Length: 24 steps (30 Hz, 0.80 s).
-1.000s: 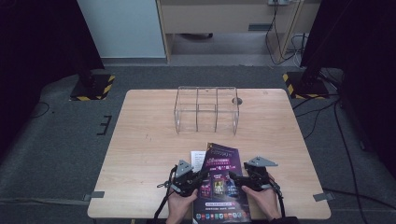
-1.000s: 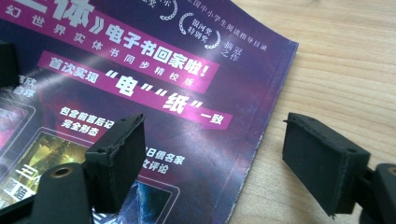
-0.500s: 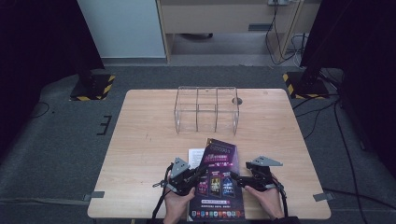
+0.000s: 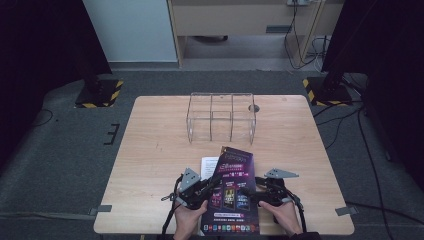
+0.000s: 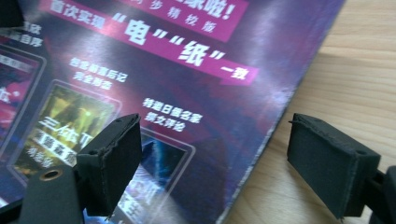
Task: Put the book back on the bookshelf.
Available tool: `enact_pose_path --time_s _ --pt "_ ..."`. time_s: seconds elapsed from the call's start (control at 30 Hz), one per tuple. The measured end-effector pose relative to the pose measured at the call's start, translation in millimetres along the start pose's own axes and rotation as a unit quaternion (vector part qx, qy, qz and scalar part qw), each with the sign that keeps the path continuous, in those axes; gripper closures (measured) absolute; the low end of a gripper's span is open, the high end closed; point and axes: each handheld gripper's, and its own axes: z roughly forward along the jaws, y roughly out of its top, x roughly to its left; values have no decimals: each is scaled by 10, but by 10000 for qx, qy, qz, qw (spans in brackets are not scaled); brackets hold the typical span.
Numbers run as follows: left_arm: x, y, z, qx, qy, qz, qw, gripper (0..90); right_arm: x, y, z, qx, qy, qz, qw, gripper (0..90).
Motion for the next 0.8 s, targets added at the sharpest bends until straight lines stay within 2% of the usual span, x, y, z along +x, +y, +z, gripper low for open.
enact_pose_path --time_s 0.13,0.27,0.4,0.47,0.5,0.57,0.7,0.8 --pt "-1 2 -4 -11 -14 11 10000 846 0 -7 32 35 165 53 9998 183" --pt "-4 0 -2 -9 -17 27 10000 846 13 -15 66 132 400 213 9989 185" --pt "-1 -5 -1 -14 -16 23 10000 846 4 -16 74 167 429 249 9986 210" --pt "3 -10 -1 -22 -8 19 10000 846 -9 -10 61 174 456 352 9982 238" --pt "6 -11 -1 -26 -3 23 10000 846 -21 0 43 114 522 478 9974 258" --pt "17 -11 -6 -49 26 18 10000 846 -23 4 36 73 551 500 9972 270" --pt "57 -4 -24 -68 46 -55 10000 846 -31 27 -11 -82 782 665 9947 326" --pt "55 -11 -22 -74 61 -44 9999 846 -27 32 -20 -164 805 764 9937 358"
